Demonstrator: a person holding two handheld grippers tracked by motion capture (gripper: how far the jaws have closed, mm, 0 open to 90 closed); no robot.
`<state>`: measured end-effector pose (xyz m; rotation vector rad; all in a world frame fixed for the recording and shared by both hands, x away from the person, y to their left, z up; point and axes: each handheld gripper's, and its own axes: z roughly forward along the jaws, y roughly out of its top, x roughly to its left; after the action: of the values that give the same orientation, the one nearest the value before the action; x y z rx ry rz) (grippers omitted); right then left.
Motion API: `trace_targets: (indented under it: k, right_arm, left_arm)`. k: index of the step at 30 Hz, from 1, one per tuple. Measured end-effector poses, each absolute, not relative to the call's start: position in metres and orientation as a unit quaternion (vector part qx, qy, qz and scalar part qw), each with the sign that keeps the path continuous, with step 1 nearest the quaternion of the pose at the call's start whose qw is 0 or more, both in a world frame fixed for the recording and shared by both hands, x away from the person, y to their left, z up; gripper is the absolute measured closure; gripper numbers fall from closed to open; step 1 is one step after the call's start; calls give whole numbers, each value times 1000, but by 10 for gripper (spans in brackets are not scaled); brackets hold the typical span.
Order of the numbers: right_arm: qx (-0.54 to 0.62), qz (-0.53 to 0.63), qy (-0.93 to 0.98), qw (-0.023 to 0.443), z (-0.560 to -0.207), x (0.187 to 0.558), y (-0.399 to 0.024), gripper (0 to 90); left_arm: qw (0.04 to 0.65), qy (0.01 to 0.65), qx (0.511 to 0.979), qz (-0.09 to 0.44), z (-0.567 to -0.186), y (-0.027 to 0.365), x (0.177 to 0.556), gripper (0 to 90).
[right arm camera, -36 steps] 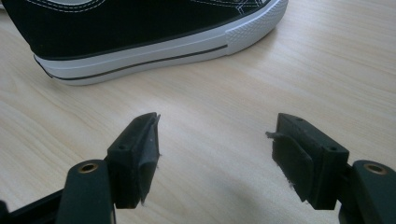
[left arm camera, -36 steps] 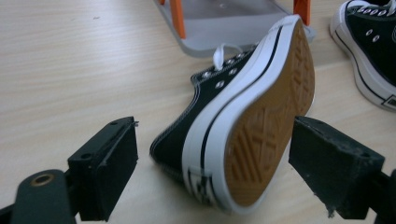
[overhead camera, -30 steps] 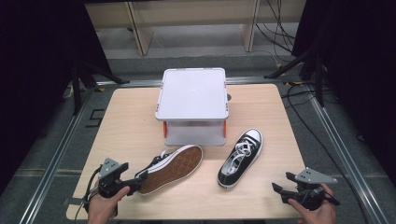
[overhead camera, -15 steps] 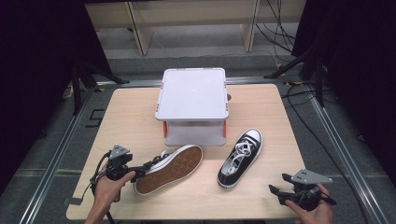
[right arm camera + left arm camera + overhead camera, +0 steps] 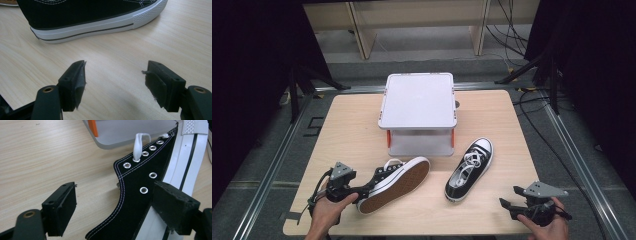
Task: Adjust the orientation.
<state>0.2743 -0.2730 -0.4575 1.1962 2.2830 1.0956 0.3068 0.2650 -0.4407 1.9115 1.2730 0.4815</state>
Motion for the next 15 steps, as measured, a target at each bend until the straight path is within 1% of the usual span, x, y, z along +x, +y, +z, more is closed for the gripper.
trace_targets:
  k: [3,5,12,15]
  right_arm:
    - [420,385,804,169,-458,274,-273,330]
    - [418,385,805,172,-457,274,-273,330]
    - [418,388,803,173,-457,274,-273,330]
    - [416,388,805,171,-457,274,-272,330]
  left_arm:
    - [399,496,751,174,-440,264,300,188]
    - [395,493,754,179,-440,263,297,175]
    - [413,486,750,178,-440,258,285,168]
    - [405,476,757,191,-439,255,280,168]
